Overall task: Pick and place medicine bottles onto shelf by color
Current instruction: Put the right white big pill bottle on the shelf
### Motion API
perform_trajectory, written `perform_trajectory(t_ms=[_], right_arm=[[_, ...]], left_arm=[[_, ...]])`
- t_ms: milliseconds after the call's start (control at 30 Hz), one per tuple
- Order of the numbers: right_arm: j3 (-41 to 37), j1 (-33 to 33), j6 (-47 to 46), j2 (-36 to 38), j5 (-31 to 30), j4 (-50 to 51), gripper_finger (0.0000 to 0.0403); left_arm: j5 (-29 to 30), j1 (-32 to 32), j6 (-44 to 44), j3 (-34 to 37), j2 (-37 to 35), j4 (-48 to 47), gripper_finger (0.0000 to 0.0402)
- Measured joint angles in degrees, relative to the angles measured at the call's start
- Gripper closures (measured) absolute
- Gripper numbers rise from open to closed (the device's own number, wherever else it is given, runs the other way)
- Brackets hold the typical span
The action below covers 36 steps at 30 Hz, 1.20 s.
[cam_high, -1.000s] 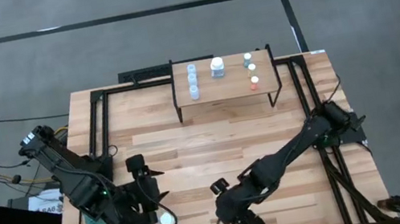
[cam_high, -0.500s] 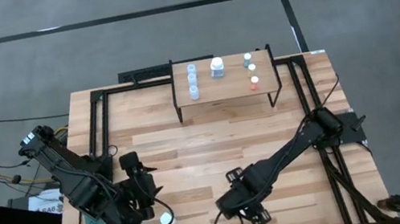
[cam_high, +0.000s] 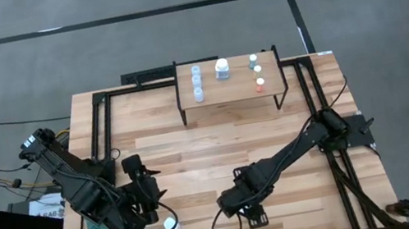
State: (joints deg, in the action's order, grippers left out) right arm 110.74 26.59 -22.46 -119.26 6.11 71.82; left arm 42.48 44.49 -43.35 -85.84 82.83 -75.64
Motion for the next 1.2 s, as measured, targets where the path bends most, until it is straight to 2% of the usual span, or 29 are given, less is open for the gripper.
perform_trajectory(t_ms=[233, 500, 700, 800, 1200], right_arm=[[0.0, -0.07, 0.29, -0.04, -0.24, -0.72, 0.0113], [-0.02, -0.89, -2.36, -0.07, -0.2, -4.02, 0.0111], [-0.1, 0.68, 7.01, -0.07, -0.15, -5.86, 0.0111], [-1.43, 1.61, 8.98, -0.08, 0.17, -8.75, 0.0111], [-4.44, 3.14, 13.96, -0.13, -0.11, -9.32, 0.0111]], left_arm=[[0.0, 0.0, 0.0, 0.0, 0.0, 0.0, 0.0155], [0.0, 0.0, 0.0, 0.0, 0.02, 0.0, 0.0155], [-0.01, 0.0, 0.0, 0.0, 0.02, 0.01, 0.0155], [-0.02, 0.0, 0.0, 0.0, 0.02, 0.03, 0.0155], [-0.02, 0.0, 0.61, 0.0, 0.04, 0.04, 0.0155]])
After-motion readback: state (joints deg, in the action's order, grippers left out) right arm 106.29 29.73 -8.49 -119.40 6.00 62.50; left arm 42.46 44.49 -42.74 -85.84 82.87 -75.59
